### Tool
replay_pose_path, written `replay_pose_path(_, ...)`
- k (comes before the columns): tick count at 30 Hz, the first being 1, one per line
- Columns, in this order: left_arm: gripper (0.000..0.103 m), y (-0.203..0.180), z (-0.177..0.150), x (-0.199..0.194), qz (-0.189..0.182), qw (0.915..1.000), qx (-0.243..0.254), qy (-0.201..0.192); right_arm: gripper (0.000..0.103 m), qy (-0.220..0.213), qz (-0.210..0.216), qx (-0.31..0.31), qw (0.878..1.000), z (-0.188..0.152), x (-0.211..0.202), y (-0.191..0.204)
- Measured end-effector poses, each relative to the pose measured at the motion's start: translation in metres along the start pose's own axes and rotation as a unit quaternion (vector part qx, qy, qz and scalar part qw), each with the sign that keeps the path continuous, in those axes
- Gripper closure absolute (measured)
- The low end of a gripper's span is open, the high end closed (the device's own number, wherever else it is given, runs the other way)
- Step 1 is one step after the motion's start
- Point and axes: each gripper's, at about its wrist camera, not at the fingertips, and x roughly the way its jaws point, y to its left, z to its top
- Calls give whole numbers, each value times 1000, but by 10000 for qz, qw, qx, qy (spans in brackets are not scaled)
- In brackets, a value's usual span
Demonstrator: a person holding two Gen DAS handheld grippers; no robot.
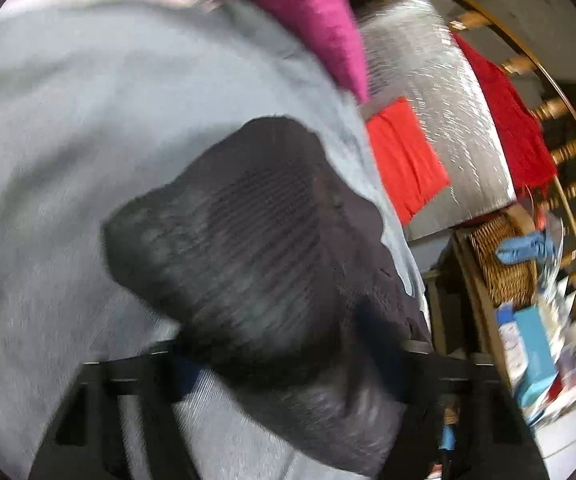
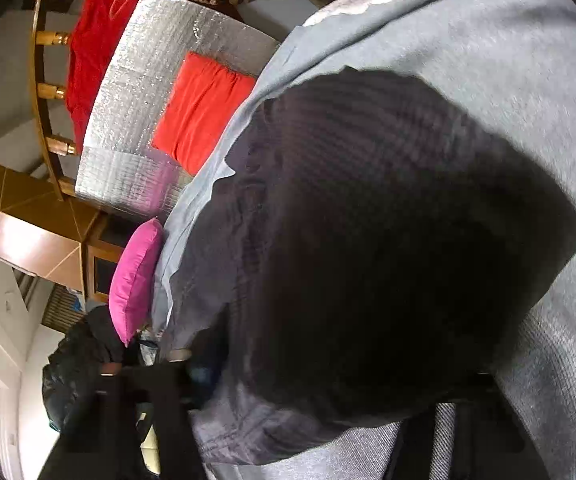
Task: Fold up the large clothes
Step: 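Lower the folded jacket onto the bed and press it flat with both tools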
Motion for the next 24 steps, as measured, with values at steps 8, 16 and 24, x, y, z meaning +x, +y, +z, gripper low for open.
replay_pose_path(8, 57, 3, -2, 22, 470, 9980, 322, 274, 59, 195, -221, -71, 9995, -2, 16, -2)
replay_pose_path(16, 28, 22, 2, 20, 280, 9976, -303, 555, 44, 559, 20, 453, 9974, -3, -4, -20)
replay_pose_path(24, 22, 37, 2, 12, 197, 9951, -848, 467, 41, 707, 13, 265, 9971, -1, -57, -23)
